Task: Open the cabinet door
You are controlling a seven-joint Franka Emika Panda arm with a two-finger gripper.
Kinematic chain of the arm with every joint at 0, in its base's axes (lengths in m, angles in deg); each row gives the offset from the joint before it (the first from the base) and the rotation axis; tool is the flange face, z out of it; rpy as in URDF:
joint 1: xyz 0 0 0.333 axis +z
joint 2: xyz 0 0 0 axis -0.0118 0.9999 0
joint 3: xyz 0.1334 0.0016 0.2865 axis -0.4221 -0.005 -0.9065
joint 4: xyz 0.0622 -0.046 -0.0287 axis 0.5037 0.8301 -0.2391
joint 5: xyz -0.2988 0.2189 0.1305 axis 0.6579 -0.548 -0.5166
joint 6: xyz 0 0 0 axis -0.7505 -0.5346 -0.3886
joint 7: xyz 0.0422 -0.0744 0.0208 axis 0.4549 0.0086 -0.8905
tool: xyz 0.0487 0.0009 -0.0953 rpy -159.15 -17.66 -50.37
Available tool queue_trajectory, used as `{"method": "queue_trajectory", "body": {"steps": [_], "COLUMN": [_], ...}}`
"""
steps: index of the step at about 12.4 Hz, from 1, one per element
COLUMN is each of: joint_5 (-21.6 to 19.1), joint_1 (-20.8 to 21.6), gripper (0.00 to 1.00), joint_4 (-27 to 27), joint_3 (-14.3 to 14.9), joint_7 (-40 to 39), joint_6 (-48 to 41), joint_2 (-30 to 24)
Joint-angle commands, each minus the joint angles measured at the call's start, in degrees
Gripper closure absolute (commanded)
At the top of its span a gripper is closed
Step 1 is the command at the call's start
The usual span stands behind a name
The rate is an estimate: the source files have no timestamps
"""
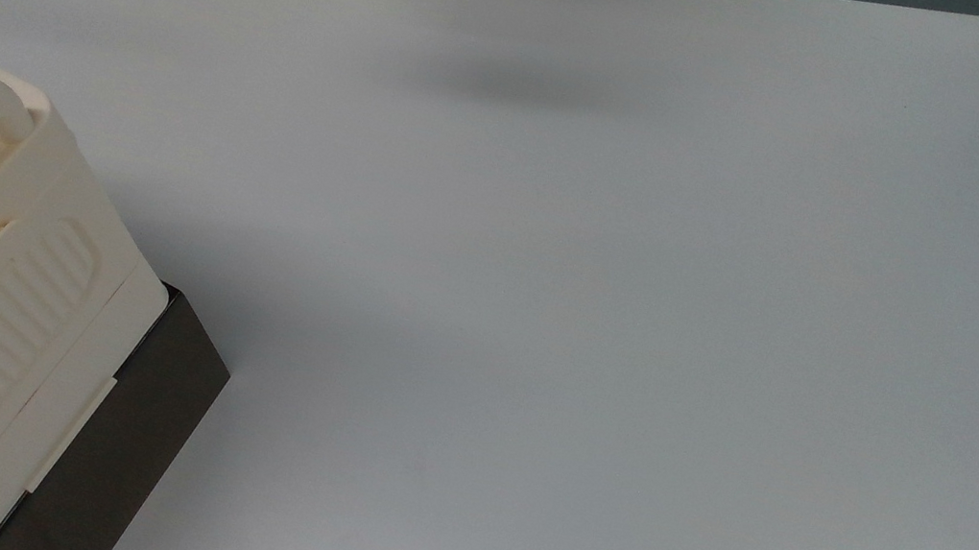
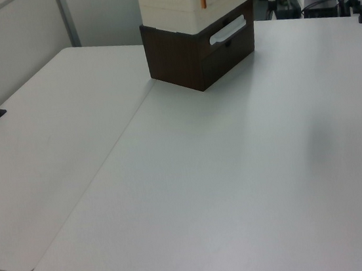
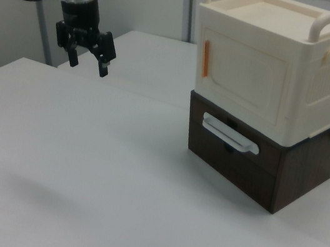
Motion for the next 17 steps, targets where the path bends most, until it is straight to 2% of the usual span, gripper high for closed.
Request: {"method": "queue_trajectory", "body": {"steps": [1,14,15,17], "joint_5": [0.08,-0.01,-0.1,-0.54], "joint_1": [0.23,-0.65,-0.92,-1.97], "gripper": [0.0,0.0,0.0,0.0], "joint_4": [1.51,1.33,1.33,1.68], "joint_3": [-0.65,-0.66,-0.66,-0.66], "joint_7": [1.13,0.35,-0.52,-7.26], "joint_6": [1.48,1.65,2.26,6.21], "joint_2": [-0.28,-0.27,-0.18,0.08]}}
